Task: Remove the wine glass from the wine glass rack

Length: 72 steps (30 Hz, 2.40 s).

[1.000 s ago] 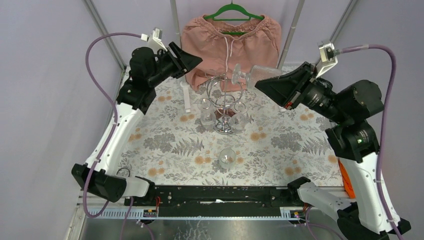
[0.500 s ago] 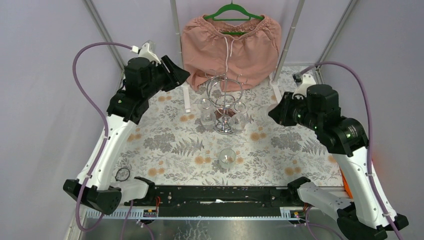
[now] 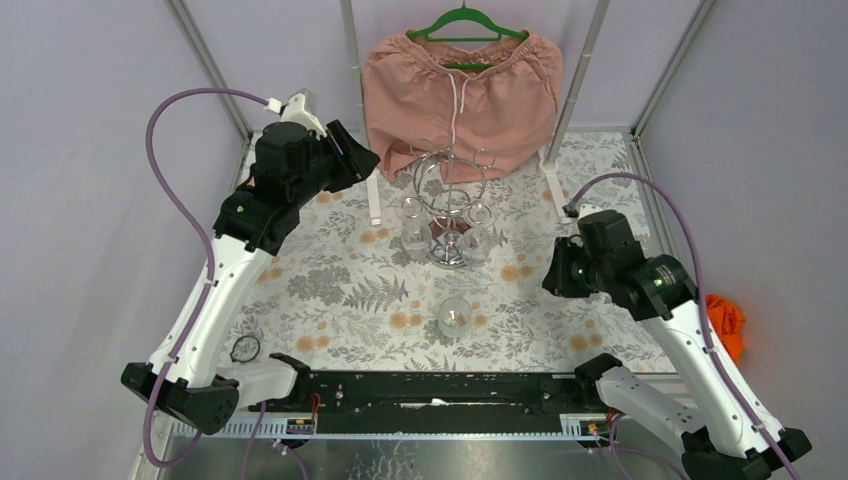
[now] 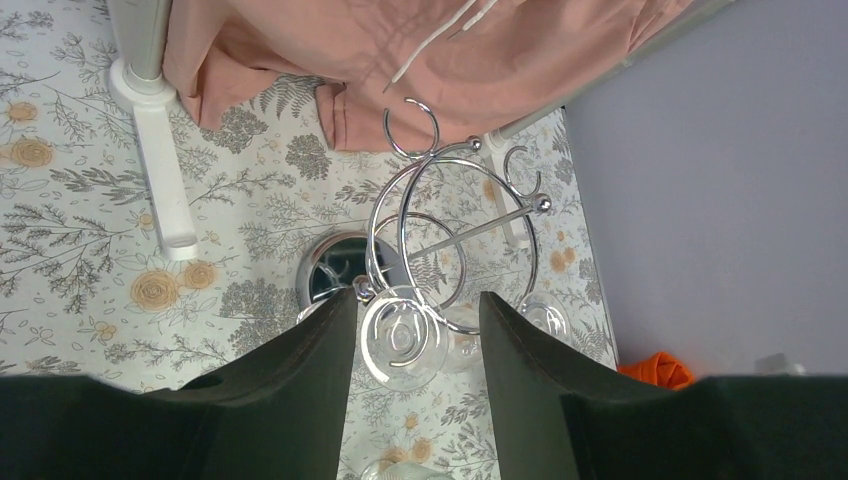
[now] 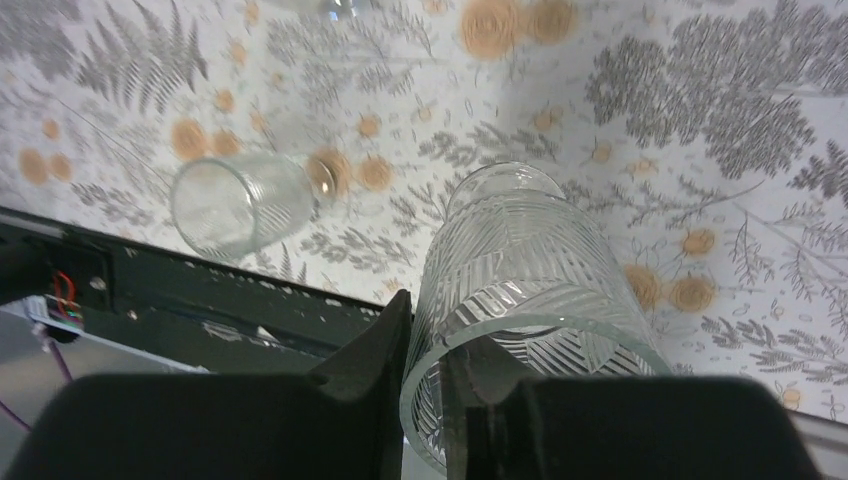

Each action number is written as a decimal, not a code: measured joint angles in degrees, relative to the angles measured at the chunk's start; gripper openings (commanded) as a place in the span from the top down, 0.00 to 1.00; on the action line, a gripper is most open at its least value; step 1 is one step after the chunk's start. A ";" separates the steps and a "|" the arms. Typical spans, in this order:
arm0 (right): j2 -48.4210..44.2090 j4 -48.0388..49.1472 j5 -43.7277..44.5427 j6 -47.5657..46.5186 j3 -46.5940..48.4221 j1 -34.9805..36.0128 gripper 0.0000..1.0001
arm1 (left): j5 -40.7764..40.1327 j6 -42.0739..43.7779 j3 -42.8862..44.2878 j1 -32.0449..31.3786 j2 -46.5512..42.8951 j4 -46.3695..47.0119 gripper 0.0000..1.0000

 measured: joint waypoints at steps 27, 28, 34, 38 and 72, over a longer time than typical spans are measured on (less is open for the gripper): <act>18.73 13.20 13.86 9.22 -12.76 29.66 1.00 | -3.15 1.42 -1.09 -0.85 -1.70 -0.11 0.44; 19.15 13.84 13.77 9.25 -13.53 29.66 1.00 | -3.15 1.44 -1.09 -0.85 -1.70 -0.13 0.44; 20.61 16.79 13.70 9.25 -15.69 29.66 1.00 | -3.28 1.44 -1.27 -0.85 -1.70 -0.15 0.44; 20.70 18.29 13.70 9.22 -15.98 29.66 1.00 | -3.54 1.46 -1.57 -0.85 -1.70 -0.20 0.44; 22.08 20.17 11.89 9.53 -17.09 29.66 0.50 | 0.33 0.00 -4.81 -0.85 -1.70 -0.42 0.41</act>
